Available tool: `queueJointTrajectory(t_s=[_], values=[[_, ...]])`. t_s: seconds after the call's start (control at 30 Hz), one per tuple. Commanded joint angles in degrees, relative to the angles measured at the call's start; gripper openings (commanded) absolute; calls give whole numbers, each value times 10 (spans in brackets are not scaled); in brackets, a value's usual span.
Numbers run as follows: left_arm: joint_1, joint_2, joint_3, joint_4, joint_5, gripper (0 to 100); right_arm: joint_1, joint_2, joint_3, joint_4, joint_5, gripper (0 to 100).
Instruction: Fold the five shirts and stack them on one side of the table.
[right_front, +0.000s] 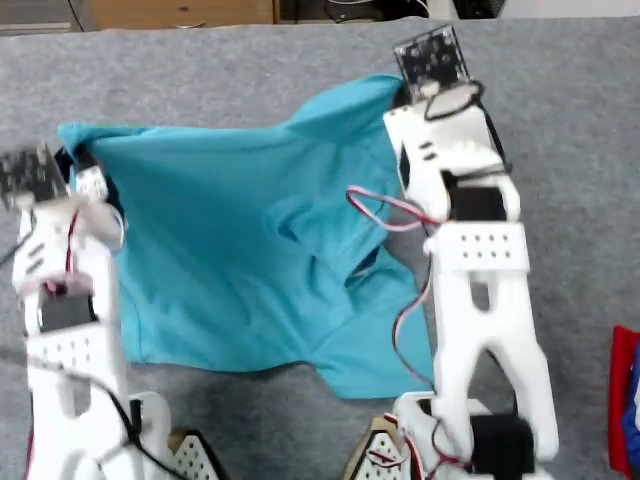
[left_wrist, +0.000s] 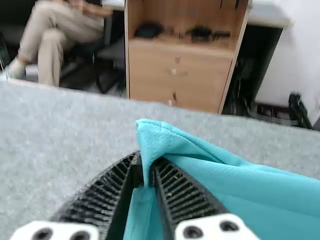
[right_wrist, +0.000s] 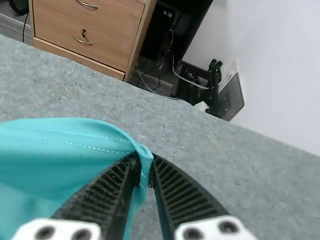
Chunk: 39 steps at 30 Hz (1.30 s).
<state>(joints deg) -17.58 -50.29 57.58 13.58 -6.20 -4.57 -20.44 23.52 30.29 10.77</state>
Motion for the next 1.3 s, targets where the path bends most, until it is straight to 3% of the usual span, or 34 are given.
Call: queueJointTrajectory(t_s=[0.0,0.27,0.43,0.6,0.8,1.1,1.27], values=[[4,124,-113,1,6,20,-6,65,-91,-2,-18,5],[5,303,-222,4,4,20,-7,276,-344,-3,-13,5],[6,342,-226,2,2,20,-15,474,-554,-6,90,5],[3,362,-236,-2,2,20,-15,669,-785,-2,122,5],[-2,444,-302,-91,2,20,-21,844,-1009,7,148,5],[-20,622,-461,-88,-2,20,-13,953,-1149,131,138,5],[-4,643,-462,6,-70,20,0,953,-1164,156,102,5]])
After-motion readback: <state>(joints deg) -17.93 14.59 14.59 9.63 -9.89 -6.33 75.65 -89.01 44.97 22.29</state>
